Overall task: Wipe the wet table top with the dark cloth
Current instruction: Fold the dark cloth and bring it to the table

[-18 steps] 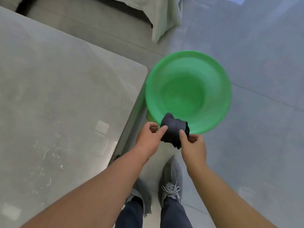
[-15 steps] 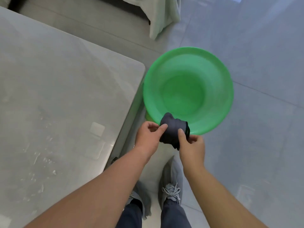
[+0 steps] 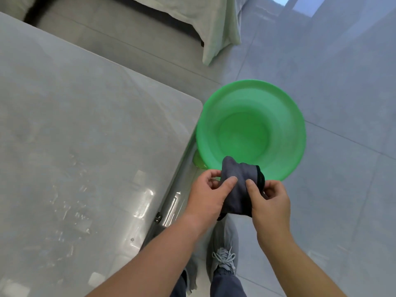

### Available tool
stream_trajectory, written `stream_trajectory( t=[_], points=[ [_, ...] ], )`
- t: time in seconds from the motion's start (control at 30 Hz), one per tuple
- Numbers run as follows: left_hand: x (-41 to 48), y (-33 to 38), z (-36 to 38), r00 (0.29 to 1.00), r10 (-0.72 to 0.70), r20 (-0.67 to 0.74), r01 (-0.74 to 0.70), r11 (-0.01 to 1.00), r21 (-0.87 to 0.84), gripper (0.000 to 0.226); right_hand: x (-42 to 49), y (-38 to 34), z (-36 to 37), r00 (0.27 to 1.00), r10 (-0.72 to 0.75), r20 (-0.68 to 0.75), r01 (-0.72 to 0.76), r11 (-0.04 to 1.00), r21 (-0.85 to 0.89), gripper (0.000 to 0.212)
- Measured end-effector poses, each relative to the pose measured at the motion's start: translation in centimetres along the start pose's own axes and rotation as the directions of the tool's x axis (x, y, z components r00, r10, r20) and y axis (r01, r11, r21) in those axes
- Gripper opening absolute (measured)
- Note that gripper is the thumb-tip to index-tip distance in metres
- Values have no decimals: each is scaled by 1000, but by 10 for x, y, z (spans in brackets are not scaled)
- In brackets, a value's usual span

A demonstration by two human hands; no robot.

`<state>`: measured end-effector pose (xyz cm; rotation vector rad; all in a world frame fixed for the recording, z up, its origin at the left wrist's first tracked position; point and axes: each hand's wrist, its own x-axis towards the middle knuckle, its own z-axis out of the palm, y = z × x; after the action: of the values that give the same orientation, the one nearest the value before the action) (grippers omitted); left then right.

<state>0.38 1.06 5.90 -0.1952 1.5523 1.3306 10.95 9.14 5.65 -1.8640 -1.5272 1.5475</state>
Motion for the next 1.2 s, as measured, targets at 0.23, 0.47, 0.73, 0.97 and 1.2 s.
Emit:
stream_trajectory(
  t=[0.23,0.47,0.73,0.97,1.2],
  points=[
    [-52,61,-39,970,229,-84,-236,968,-84,17,-45,-83,19,973,-168,158,156,984,87,22],
    [-94,116,-140,902,259,-345,-313,943,-113,24,-105,-154,110,847,-270,458,294,956,20,35],
    [-113,152,-256,833,265,-486,-369,920,-130,26,-153,-193,229,636,-298,711,507,857,-94,56],
    [-80,186,-308,818,241,-521,-411,880,-237,29,-140,-222,320,448,-243,861,708,685,-175,45],
    [-22,227,-344,805,243,-541,-448,848,-285,26,-111,-256,412,387,-263,884,763,629,-147,40]
  ],
)
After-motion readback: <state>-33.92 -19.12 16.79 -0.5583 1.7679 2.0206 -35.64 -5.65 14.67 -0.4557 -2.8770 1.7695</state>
